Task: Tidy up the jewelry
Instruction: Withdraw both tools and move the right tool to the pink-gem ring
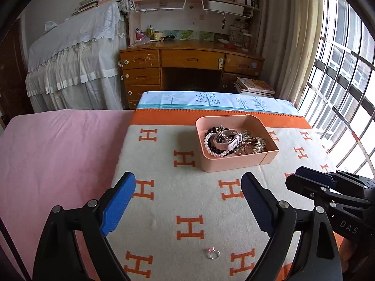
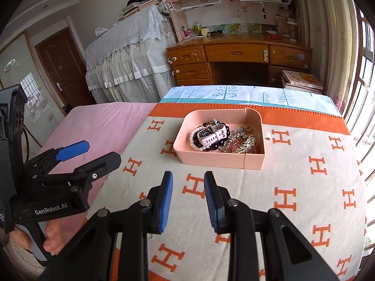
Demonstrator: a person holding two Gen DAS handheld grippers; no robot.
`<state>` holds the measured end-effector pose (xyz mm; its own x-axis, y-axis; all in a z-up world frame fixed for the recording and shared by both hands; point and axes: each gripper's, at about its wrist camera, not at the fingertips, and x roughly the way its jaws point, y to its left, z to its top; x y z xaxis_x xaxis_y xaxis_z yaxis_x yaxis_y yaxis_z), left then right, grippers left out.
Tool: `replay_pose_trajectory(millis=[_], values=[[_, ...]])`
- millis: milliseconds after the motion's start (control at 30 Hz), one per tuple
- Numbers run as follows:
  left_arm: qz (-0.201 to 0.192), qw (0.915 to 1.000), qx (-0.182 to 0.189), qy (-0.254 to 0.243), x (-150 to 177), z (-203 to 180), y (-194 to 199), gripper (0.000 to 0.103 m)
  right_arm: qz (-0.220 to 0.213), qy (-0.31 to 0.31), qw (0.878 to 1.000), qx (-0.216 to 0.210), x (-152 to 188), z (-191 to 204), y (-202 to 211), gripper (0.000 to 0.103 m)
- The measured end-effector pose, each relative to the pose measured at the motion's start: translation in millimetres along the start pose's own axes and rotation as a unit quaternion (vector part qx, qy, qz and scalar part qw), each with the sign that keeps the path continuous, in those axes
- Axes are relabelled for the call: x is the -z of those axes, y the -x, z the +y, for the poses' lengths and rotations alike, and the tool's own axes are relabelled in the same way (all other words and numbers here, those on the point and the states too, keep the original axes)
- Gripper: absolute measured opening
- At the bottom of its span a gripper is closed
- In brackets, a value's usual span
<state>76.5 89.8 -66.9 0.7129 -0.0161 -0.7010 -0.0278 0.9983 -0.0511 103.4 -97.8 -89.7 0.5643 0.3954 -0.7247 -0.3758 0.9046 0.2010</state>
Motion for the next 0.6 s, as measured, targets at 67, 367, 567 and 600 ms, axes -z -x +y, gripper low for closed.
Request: replay_pose_trajectory(millis=[67,367,567,600], values=[[0.000,0.9999,-0.004,0.015,10.7,9.8,-0.2,0.091,0.008,0.003,1.000,-0.005,9.4,4.9,-5.5,0.028],[0.039,0.9963,-0.014,0.076,68.0,40.1,-28.2,0.091,0.042,0.052,0.998,-0.014,57.9,28.1,-39.4,0.028],[0.042,0.9949,-0.044,0.081,98.8,46.1,-42.4,0.091,0.053,0.077,0.995,-0.021,90.2,44.2,-52.8,0.028],[0.038,0.9949,-0.048,0.080,102.1,46.5,-42.5,0.091,0.052,0.086,0.995,-0.021,95.8,49.4,-54.0,0.028]])
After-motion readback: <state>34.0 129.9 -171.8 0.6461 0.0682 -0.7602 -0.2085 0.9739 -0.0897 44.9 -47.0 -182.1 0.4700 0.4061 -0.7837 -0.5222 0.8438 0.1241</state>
